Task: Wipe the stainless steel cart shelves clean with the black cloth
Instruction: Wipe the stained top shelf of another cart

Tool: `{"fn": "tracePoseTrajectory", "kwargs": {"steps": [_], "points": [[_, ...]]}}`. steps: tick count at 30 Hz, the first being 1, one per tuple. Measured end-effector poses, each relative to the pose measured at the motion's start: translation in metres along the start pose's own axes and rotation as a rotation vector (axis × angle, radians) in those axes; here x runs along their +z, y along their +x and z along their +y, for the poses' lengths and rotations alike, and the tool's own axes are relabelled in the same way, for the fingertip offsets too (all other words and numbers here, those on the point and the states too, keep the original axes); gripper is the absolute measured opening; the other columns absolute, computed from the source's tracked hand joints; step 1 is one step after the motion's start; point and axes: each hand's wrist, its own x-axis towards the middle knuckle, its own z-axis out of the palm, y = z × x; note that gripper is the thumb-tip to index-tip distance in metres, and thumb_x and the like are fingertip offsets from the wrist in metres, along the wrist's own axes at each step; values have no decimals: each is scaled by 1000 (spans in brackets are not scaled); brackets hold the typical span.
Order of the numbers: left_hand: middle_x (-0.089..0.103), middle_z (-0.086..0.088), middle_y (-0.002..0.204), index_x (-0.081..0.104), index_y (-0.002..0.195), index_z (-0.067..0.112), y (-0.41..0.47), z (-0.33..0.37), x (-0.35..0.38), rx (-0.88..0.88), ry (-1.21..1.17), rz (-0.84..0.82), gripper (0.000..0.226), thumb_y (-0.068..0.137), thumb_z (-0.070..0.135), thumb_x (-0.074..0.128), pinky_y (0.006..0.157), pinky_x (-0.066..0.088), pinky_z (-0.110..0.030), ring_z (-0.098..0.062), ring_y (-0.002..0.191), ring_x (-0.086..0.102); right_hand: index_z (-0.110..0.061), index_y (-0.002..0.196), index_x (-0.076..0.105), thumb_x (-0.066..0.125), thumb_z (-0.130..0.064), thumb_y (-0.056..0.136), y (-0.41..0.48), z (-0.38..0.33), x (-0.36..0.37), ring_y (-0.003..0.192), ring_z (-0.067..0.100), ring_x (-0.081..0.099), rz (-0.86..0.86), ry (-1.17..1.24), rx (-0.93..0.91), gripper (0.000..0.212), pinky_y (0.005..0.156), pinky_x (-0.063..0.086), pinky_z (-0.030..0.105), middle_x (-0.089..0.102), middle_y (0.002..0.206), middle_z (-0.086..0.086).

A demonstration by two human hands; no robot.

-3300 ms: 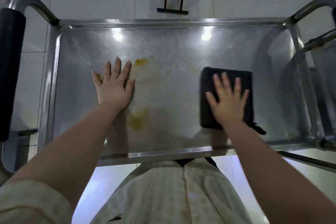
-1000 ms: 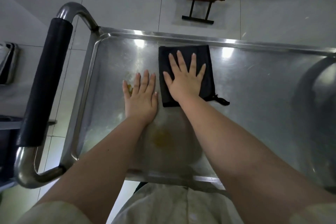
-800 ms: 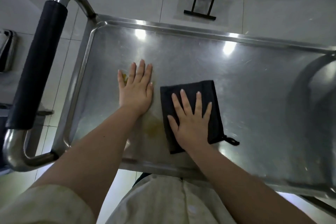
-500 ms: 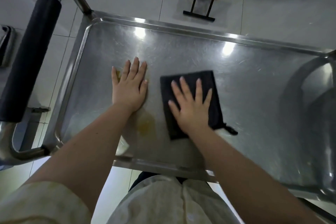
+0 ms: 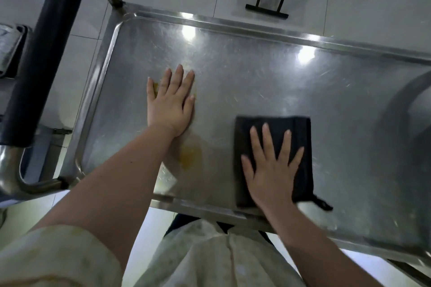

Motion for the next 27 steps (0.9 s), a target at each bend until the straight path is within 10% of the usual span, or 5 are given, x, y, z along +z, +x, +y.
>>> {"fn": "tracePoseTrajectory", "kwargs": {"steps": [5,16,27], "points": [[0,7,164,2,155,36,0,-2,1,13,-21,6,58,99,48,11,118,-7,-55,-17,150,-4,-31,155,21,26,-57,98,-52,-21,15,147,45,6,-83,-50,-85,63,109,7,74,18,162,-3],[-2,2,164,2,156,31,8,-4,-2,54,-25,-19,57,101,43,14,115,-15,-55,-21,150,-6,-41,153,-3,9,-63,95,233,-83,-26,148,36,-14,-19,-9,154,63,111,-6,70,-7,163,-13],[-1,3,164,4,156,28,15,-65,-20,179,-74,-76,56,102,34,20,116,-17,-48,-22,149,-9,-45,152,-1,9,-65,94,248,-88,-27,149,32,-13,-7,-27,227,62,113,-8,66,-7,162,-16]]}}
